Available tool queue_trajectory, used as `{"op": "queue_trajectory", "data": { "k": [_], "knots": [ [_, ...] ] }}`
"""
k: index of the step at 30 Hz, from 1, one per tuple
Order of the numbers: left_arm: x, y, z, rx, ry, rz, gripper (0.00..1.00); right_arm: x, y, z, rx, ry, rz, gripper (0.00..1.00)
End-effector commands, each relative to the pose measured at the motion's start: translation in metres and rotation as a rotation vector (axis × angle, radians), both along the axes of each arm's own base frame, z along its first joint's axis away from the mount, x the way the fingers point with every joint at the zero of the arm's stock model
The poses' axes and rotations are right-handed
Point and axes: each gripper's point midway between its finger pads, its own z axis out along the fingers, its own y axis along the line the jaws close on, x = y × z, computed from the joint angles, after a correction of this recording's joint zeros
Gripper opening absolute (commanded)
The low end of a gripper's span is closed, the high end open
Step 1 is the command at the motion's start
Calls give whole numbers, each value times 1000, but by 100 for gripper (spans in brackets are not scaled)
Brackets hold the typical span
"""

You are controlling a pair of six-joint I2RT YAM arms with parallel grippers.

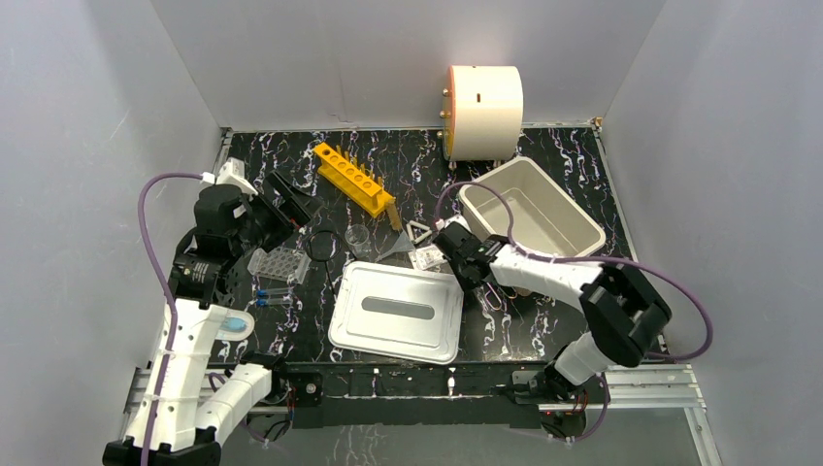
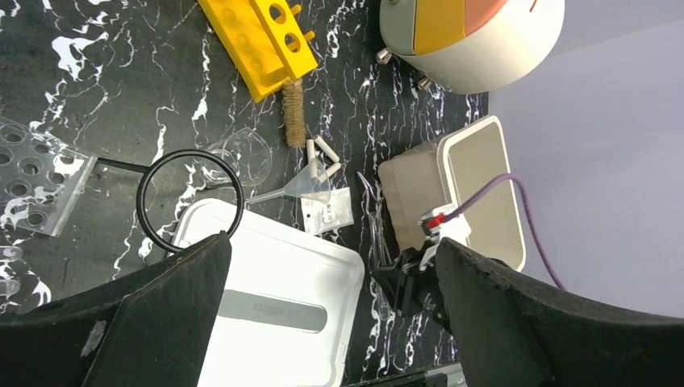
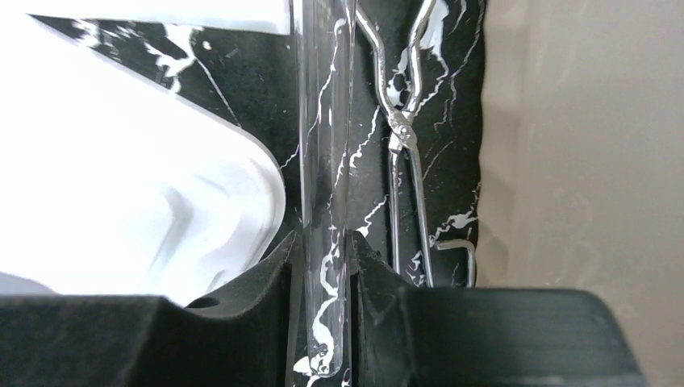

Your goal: Organize the chemistry lab equipment

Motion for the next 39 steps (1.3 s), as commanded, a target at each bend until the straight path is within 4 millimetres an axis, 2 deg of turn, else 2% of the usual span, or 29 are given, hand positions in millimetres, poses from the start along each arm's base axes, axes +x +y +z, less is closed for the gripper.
{"op": "queue_trajectory", "data": {
  "k": [1, 7, 11, 15, 20, 24, 27, 31, 35, 37, 39],
  "knots": [
    [-7, -13, 0, -49, 22, -57, 98, 12, 18, 42, 145, -120, 26, 29],
    [-5, -40, 7, -166, -6, -180, 95, 14, 45, 85, 380, -231, 104, 32],
    [2, -60, -3, -275, 56, -250, 94, 13, 69, 110, 534, -263, 140, 32],
    [8, -75, -13, -339, 121, -314, 98, 12, 92, 127, 668, -251, 158, 32],
    [21, -90, -31, -341, 201, -356, 98, 14, 119, 146, 788, -228, 177, 32],
    [26, -115, -36, -321, 210, -463, 98, 16, 140, 161, 857, -212, 220, 32],
    [25, -130, -46, -288, 212, -557, 92, 13, 151, 163, 875, -181, 272, 32],
    [32, -134, -62, -278, 250, -557, 81, 8, 166, 171, 919, -159, 350, 31],
    [35, -140, -67, -275, 243, -578, 76, 0, 176, 175, 958, -118, 408, 31],
    [32, -143, -70, -256, 226, -630, 65, -6, 183, 177, 983, -86, 450, 31],
    [27, -144, -70, -242, 207, -674, 59, -12, 189, 177, 999, -46, 482, 31]
  ]
}}
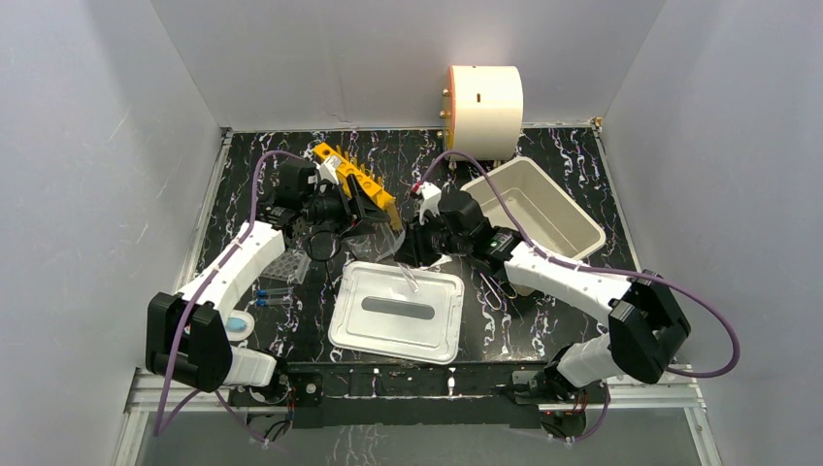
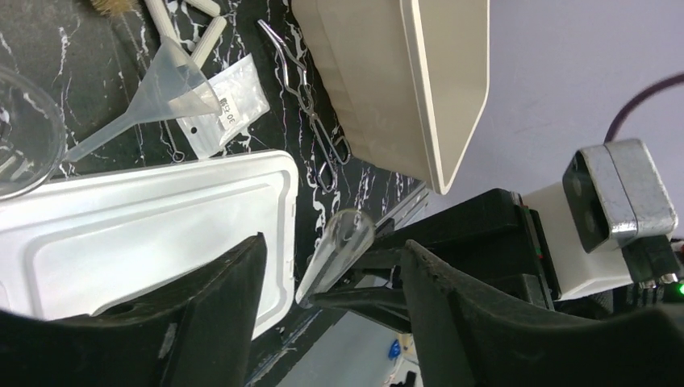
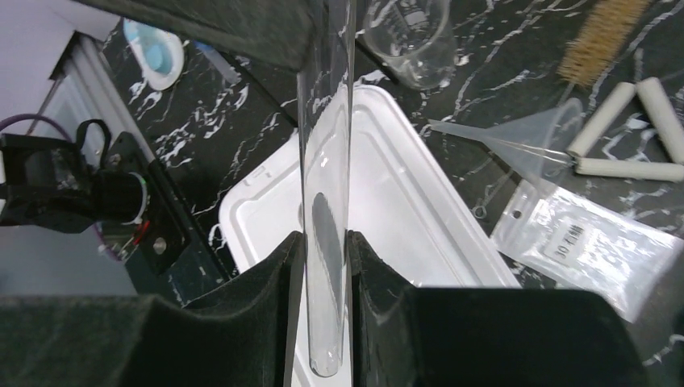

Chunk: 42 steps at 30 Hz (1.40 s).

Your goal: Organize the chemistry lab equipment

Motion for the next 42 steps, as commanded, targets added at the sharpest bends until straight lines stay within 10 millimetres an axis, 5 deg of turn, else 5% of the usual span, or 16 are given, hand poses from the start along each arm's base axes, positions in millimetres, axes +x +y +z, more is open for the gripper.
{"op": "queue_trajectory", "data": {
  "k": [1, 15, 23, 26, 33, 42],
  "knots": [
    [-10, -9, 20, -31, -121, -131, 57, -7, 29, 37, 121, -28, 138, 31],
    [-30, -7, 6, -32, -87, -179, 34, 1, 35, 28, 69, 4, 135, 30],
    [-29, -7, 7, -31, -96, -182, 6, 2, 36, 27, 71, 8, 136, 30],
    [-26, -5, 11, -16, -119, -169, 4, 5, 35, 27, 60, 13, 112, 36],
    [5, 26, 26, 211, -215, -7, 3, 15, 25, 35, 14, 8, 28, 71],
    [68, 82, 82, 512, -402, 282, 2, 47, -6, 80, -6, -45, -214, 75]
  ]
}}
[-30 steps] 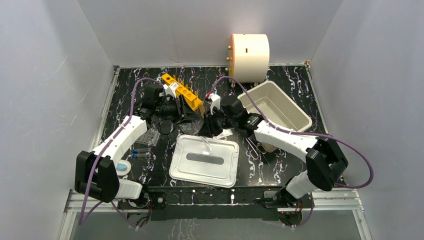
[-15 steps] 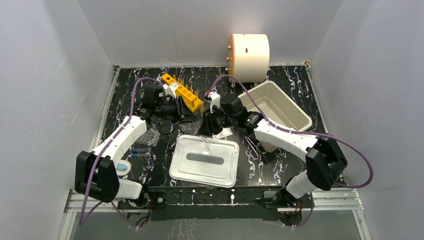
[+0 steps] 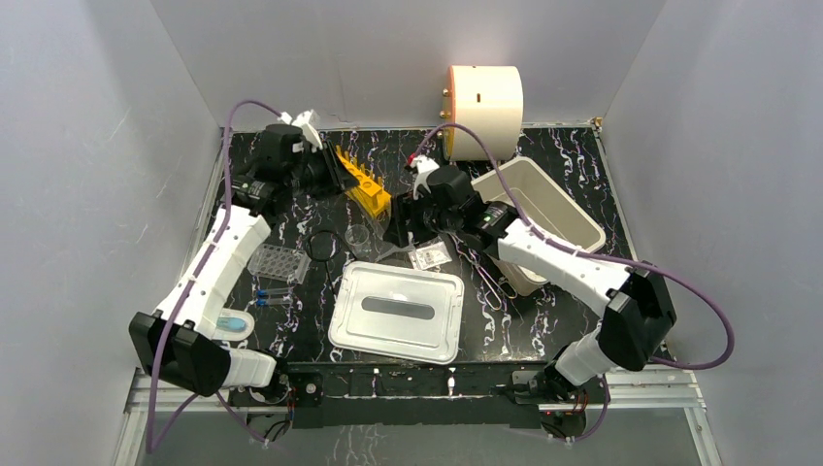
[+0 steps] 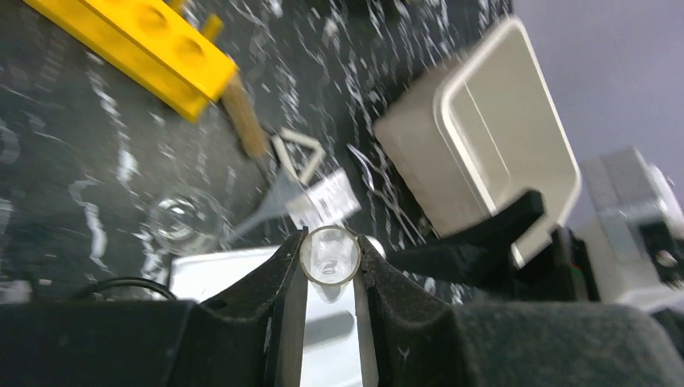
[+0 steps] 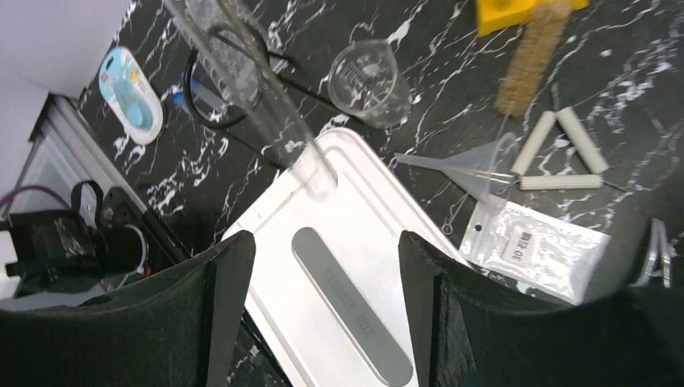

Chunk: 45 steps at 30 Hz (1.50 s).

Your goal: Organize the chemistry lab equipment

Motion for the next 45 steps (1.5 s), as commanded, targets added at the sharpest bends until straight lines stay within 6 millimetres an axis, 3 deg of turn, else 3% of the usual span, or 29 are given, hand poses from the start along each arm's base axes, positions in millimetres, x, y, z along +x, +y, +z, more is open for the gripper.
{"op": "queue_trajectory", "data": {
  "k": [1, 6, 13, 25, 30, 37, 45],
  "knots": [
    [35, 49, 26, 207, -133, 233, 2, 20, -19, 54, 57, -91, -140, 74],
    [77, 75, 53, 324, -218, 388, 3, 31, -31, 58, 62, -103, -165, 74],
    [130, 90, 72, 418, -325, 496, 4, 57, -36, 52, 39, -154, -128, 74],
    [210, 127, 56, 415, -348, 588, 4, 76, -33, 57, 62, -144, -115, 74],
    [236, 132, 48, 469, -414, 572, 5, 84, -36, 55, 65, -151, -132, 73],
    [251, 130, 32, 504, -420, 548, 5, 93, -46, 41, 58, -150, -154, 73],
    [256, 124, 14, 495, -422, 513, 6, 96, -52, 39, 57, -134, -159, 73]
  ]
}}
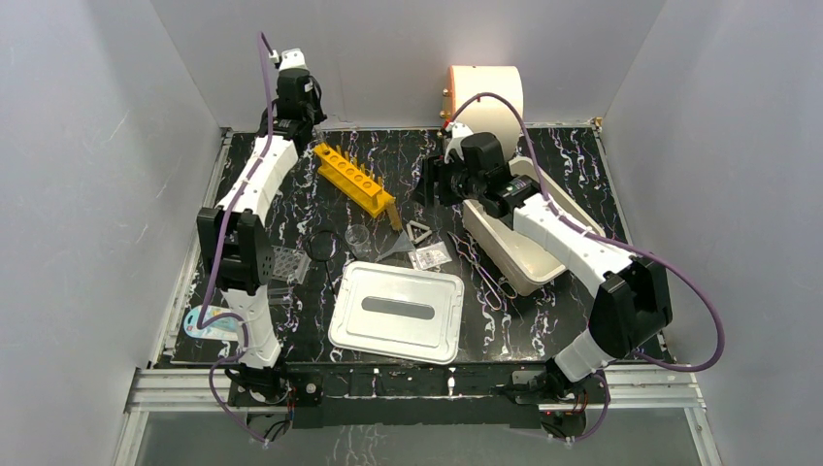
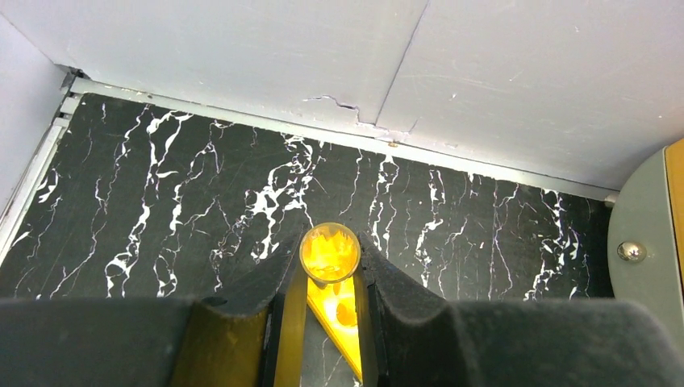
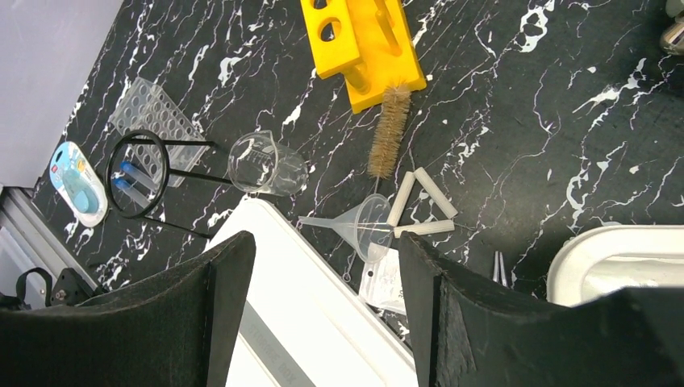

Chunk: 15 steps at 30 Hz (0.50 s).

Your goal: Organize the chemistry lab equipment

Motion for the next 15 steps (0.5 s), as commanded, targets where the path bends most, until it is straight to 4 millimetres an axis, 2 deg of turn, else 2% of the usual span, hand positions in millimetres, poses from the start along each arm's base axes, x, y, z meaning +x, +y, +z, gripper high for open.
{"op": "queue_trajectory", "data": {
  "k": [1, 6, 15],
  "knots": [
    [6, -5, 14, 8, -70, -31, 6, 5, 1, 13, 32, -49, 12, 73],
    [13, -5, 2, 31, -55, -33, 5, 1, -5, 9, 26, -34, 4, 73],
    [10, -4, -23, 59, 5, -48, 6, 0, -11, 4, 23, -18, -16, 73]
  ]
}}
